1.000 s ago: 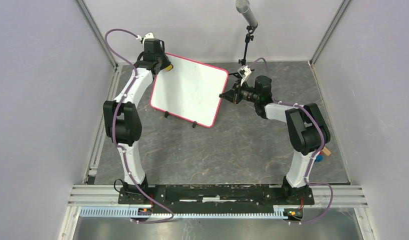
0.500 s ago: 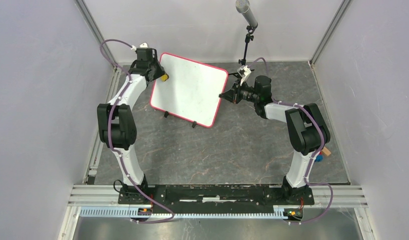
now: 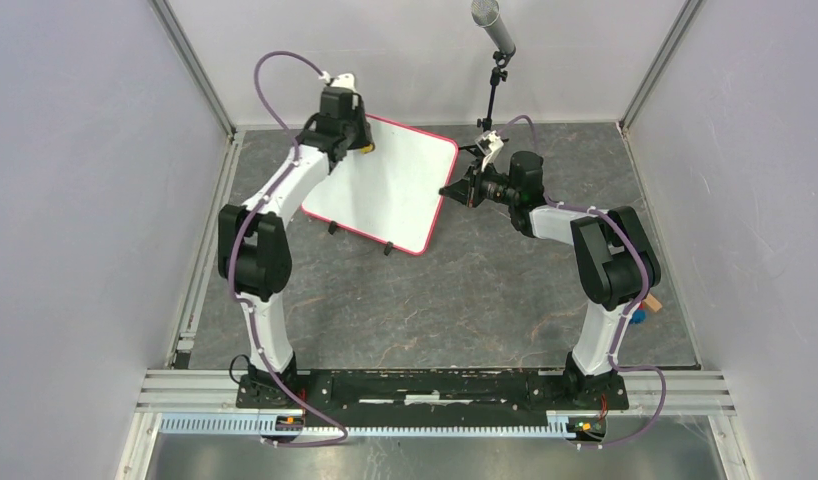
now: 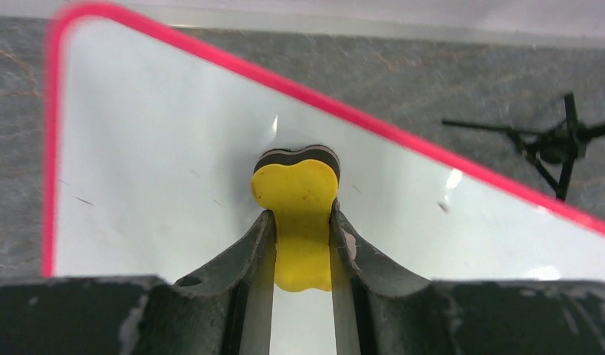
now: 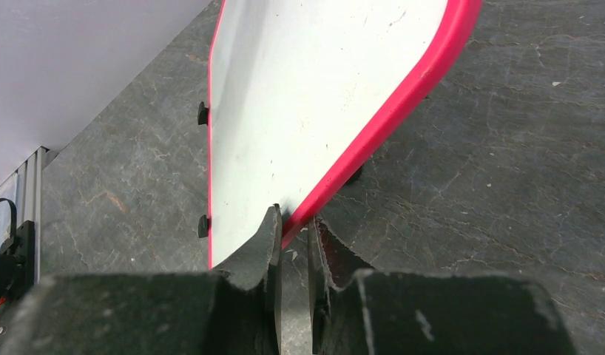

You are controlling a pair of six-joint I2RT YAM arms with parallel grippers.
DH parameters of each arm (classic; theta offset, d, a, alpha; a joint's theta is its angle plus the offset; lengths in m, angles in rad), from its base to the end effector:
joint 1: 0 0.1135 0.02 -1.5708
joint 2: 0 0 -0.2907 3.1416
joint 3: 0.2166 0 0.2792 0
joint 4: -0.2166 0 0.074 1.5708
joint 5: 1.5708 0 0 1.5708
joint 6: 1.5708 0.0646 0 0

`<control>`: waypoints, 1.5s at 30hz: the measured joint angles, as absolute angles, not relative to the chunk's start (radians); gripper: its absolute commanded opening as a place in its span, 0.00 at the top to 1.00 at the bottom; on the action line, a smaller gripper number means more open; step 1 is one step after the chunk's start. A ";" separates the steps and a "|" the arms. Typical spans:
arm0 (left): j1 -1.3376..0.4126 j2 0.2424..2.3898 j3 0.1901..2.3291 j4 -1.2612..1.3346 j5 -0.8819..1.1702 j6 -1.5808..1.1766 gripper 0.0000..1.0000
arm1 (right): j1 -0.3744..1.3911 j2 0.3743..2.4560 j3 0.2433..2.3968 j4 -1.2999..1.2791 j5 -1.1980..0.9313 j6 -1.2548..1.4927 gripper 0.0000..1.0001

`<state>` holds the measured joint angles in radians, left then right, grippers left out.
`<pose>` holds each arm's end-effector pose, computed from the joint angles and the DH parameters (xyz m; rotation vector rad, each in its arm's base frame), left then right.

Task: Erase the whiteboard

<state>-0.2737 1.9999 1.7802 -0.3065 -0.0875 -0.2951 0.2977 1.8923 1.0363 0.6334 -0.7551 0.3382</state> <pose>0.5212 -0.1405 0.3075 -0.0755 2.1034 -0.2514 0.4210 0.1755 0.1960 -0.5298 1.7979 1.1193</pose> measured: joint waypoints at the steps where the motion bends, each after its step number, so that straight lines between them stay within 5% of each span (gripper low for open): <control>1: -0.298 1.983 1.744 -0.288 -0.105 -0.284 0.76 | 0.297 1.892 1.036 0.633 -0.753 0.338 1.00; 13: -0.496 1.820 1.398 -0.077 -0.249 -0.194 0.76 | 0.300 1.892 1.036 0.631 -0.747 0.334 1.00; 23: -0.115 1.841 1.349 -0.043 -0.162 -0.303 0.76 | 0.301 1.892 1.036 0.637 -0.756 0.334 1.00; 28: -0.088 1.857 1.337 -0.041 -0.186 -0.355 0.77 | 0.303 1.891 1.037 0.649 -0.767 0.335 1.00; 45: -0.513 1.769 1.216 0.113 -0.345 -0.327 0.77 | 0.300 1.891 1.037 0.624 -0.746 0.331 1.00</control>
